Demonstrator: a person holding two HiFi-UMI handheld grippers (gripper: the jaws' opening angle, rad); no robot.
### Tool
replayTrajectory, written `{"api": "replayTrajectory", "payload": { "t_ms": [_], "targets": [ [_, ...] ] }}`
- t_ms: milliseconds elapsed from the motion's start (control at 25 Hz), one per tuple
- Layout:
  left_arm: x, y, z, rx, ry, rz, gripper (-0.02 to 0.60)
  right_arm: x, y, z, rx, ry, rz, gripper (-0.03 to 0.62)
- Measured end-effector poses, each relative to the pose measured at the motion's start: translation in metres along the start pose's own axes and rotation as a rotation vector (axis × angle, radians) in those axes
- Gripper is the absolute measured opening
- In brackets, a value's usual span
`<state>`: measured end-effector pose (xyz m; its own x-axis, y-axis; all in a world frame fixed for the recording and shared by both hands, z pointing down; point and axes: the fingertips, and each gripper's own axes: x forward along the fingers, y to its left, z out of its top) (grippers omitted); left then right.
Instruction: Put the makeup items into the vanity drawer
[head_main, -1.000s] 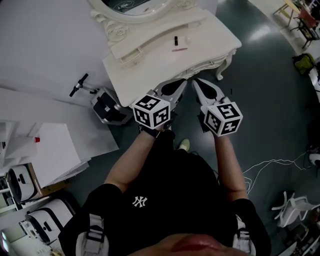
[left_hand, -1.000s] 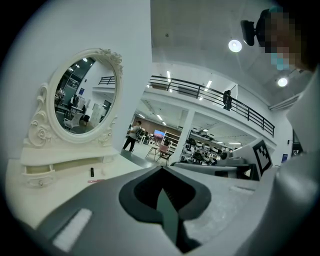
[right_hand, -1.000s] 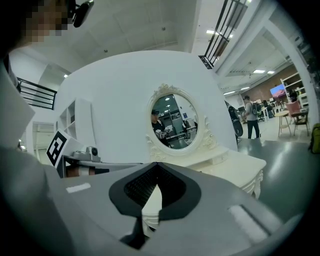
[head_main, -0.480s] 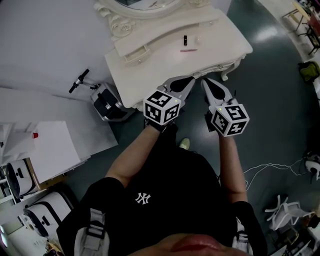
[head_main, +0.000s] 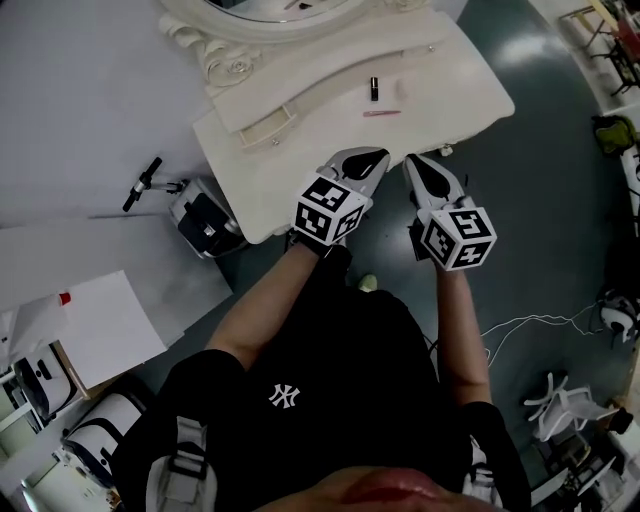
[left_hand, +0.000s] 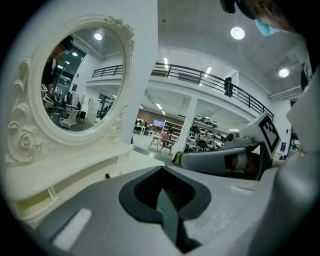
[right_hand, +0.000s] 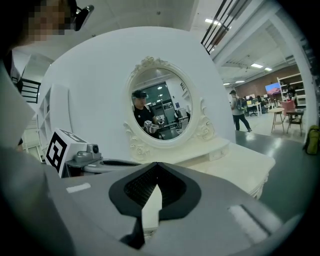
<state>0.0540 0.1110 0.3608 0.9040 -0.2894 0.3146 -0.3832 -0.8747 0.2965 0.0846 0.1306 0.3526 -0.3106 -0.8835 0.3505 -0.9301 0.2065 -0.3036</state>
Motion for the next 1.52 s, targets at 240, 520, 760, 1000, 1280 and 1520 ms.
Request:
{"api": "replayTrajectory", "payload": {
  "t_ms": [240,520,760,1000,1280,1520],
  "targets": [
    [0.025,0.038,-0.007,0.087,0.068,-0.033,0.0,0.034,-0.016,0.002,0.011,0.018,-0.066,0.023],
    [0.054,0.067,-0.018,0.104,0.121,-0.047,0.0,0.068,-0.041,-0.007,-0.052,0.09,-0.091,0.025],
    [0.08,0.093,-0.03,0.136,0.154,-0.016,0.0,0.101,-0.07,-0.022,-0.091,0.158,-0.075,0.025],
    [0.125,0.121,-0.053,0.242,0.242,0.02,0.002,0.135,-0.106,-0.034,-0.12,0.228,-0.009,0.025],
    [0.17,0.145,-0.091,0.365,0.391,0.012,0.028,0.163,-0.144,-0.044,-0.108,0.276,0.084,0.025],
    [0.2,0.162,-0.113,0.409,0.476,-0.003,0.042,0.178,-0.167,-0.048,-0.093,0.296,0.145,0.025]
  ]
}}
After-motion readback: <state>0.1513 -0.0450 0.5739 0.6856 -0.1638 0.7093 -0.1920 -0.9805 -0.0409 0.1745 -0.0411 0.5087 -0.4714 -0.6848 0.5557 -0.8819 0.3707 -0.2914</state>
